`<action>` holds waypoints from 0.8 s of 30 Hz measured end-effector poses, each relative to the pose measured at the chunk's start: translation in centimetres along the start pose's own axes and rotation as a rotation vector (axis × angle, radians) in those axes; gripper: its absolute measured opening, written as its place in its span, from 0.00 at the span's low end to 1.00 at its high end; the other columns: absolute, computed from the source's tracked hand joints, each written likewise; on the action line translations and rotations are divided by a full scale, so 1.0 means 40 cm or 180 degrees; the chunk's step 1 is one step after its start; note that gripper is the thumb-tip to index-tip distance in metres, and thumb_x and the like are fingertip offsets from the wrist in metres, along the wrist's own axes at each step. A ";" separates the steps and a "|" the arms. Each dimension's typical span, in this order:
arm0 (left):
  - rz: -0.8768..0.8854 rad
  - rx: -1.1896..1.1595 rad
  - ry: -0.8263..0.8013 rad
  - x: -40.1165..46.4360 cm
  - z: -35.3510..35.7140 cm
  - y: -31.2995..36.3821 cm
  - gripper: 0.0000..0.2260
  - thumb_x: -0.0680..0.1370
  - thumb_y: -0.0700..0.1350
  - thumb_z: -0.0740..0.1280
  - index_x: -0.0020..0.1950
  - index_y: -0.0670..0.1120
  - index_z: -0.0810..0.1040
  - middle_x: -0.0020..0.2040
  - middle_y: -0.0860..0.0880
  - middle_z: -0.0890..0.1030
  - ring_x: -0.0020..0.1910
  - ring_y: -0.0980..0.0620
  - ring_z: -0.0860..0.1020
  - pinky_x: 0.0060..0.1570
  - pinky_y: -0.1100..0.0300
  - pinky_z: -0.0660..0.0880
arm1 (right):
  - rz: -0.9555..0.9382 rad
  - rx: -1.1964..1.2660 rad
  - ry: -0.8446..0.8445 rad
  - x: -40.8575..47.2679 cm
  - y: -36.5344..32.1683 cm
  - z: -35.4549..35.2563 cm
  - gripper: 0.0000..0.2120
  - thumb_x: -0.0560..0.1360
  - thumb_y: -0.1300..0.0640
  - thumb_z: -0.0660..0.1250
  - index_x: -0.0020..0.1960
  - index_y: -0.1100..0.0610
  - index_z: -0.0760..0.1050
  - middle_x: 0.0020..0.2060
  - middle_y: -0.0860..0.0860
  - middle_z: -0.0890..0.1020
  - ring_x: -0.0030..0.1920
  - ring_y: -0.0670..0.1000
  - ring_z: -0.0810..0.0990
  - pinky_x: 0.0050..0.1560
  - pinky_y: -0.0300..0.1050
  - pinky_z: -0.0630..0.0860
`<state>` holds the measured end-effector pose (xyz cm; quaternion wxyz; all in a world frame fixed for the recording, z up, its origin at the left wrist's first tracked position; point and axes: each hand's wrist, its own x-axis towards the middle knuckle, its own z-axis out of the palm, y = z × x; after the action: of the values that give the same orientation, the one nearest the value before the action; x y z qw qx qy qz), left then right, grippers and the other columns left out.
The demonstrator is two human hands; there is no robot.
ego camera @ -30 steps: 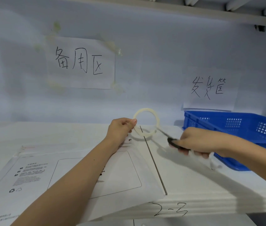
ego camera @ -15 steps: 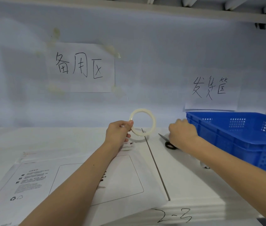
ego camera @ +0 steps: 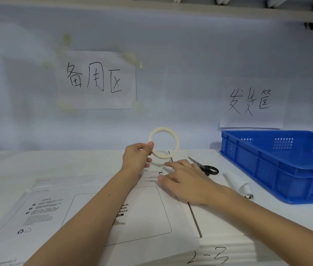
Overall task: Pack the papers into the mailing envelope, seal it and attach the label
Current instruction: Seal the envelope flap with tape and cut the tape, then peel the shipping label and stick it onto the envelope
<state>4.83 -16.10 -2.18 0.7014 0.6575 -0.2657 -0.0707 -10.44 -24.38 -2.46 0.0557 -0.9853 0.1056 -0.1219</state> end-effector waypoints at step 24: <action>-0.0736 0.0505 -0.1137 -0.054 0.114 0.092 0.13 0.77 0.46 0.71 0.47 0.34 0.82 0.38 0.44 0.82 0.31 0.51 0.82 0.41 0.62 0.81 | 0.1912 -0.0134 0.0217 -0.247 0.234 -0.148 0.16 0.74 0.48 0.61 0.52 0.60 0.74 0.44 0.53 0.78 0.45 0.55 0.78 0.43 0.48 0.77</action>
<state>-0.07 -18.71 0.73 0.5766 0.7138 -0.3133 -0.2448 -23.11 -31.79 -0.28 0.0652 -0.9063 0.3967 -0.1307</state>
